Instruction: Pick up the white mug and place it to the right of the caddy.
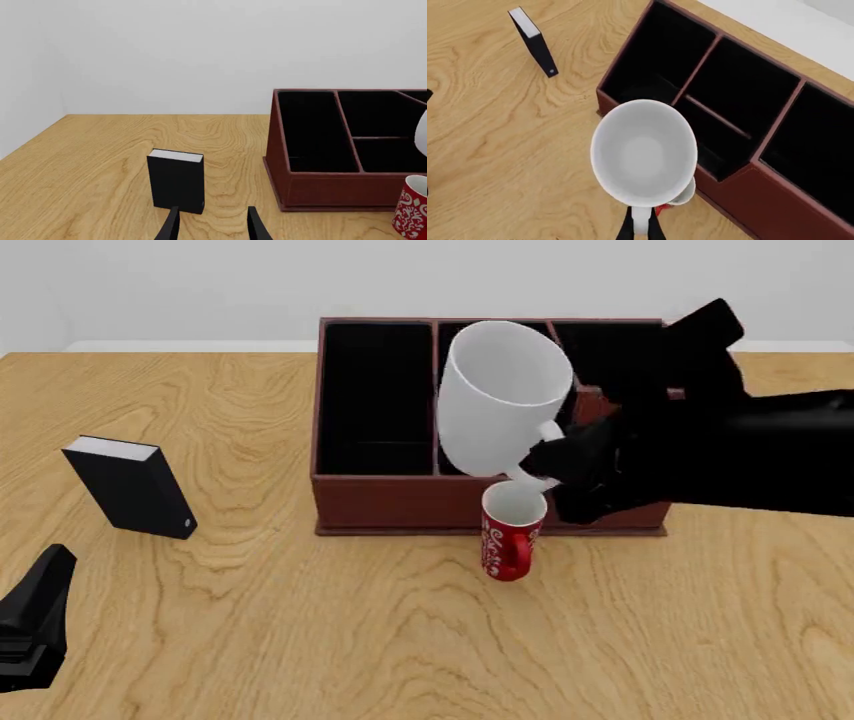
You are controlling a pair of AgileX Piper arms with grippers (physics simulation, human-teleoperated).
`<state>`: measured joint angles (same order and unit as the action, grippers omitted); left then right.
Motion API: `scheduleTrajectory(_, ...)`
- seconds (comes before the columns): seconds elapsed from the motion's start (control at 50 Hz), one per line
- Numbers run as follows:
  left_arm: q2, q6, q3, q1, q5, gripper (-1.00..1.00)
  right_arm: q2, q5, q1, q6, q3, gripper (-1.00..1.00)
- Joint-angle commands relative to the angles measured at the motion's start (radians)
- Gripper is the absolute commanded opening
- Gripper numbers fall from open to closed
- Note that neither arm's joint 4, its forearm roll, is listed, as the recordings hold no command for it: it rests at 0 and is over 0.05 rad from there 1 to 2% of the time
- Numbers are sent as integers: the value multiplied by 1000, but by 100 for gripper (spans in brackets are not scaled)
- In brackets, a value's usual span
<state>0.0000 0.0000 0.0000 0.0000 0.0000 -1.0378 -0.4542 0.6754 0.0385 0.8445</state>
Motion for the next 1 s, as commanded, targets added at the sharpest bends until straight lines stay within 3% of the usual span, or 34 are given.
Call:
scheduleTrajectory(0.02, 0, 0, 0, 0, 0, 100, 142, -65, -75, 13, -40, -100)
scheduleTrajectory(0.46, 0, 0, 0, 0, 0, 100, 409, -248, -266, 24, -70, -100)
scheduleTrajectory(1.0, 0, 0, 0, 0, 0, 100, 572, -416, -456, -14, -36, -100)
